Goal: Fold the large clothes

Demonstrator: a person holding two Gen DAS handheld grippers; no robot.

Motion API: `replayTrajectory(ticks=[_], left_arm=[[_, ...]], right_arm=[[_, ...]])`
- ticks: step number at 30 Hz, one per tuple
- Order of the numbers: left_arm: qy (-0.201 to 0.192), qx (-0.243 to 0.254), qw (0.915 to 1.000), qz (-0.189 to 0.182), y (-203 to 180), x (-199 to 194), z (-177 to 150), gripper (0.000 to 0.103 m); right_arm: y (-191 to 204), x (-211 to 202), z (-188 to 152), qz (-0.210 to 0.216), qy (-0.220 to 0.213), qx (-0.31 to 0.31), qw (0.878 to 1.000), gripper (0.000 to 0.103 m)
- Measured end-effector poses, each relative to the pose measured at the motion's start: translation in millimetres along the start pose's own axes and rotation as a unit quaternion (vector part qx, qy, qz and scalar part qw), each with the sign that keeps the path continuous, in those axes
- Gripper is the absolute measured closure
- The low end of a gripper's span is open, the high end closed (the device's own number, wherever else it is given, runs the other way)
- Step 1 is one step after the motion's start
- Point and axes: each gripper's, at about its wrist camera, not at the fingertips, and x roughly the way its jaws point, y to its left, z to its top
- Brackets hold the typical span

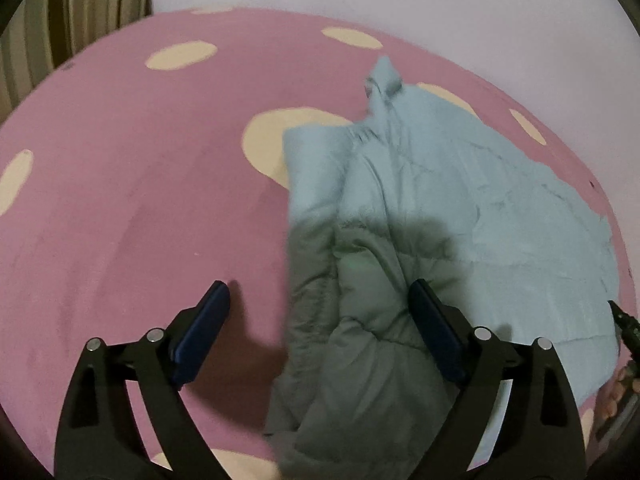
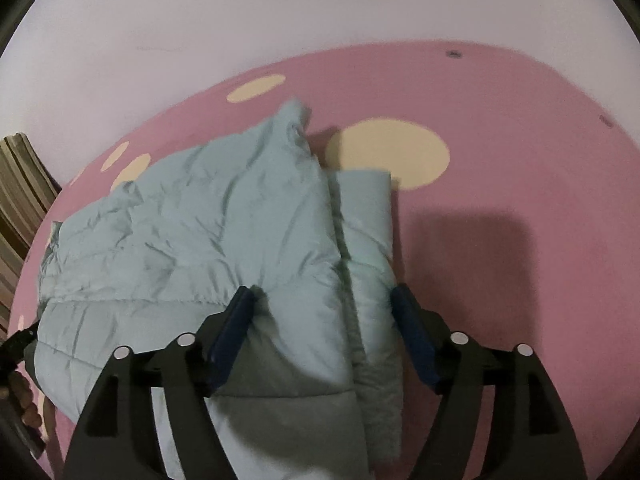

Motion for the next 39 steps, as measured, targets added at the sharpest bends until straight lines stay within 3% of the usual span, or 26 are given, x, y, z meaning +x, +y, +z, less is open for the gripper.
replayTrajectory(ticks=[5, 8, 10, 15, 18, 25, 39], left_arm=[[0.005, -0.007, 0.9999, -0.009, -2, 10, 3, 0.014], [0.002, -0.004, 0.9998, -0.019, -5, 10, 4, 0.031], [0.008, -0.007, 0.9991, -0.041, -8, 11, 6, 0.051], [0.010, -0.014, 0.9975, -0.069, -14, 14, 8, 0.076], [0.003, -0.009, 0.9975, -0.069, -18, 9, 6, 0.084], [-0.011, -0.001, 0.9985, -0.053, -22, -6, 1, 0.091], [-0.020, -0.008, 0.9992, -0.032, -5, -61, -39, 0.092]], right_arm=[[-1, 17, -2, 0.017, 0.020, 0.019, 0.999, 0.031], [3, 16, -3, 0.017, 0.016, 0.013, 1.000, 0.042], [3, 17, -4, 0.029, 0.018, 0.021, 0.999, 0.054], [7, 18, -4, 0.067, 0.026, 0.042, 0.997, 0.077], [7, 13, -4, 0.078, 0.023, 0.046, 0.996, 0.084], [15, 2, -7, 0.075, 0.009, 0.038, 0.996, 0.089], [22, -12, -18, 0.091, 0.016, 0.034, 0.995, 0.090]])
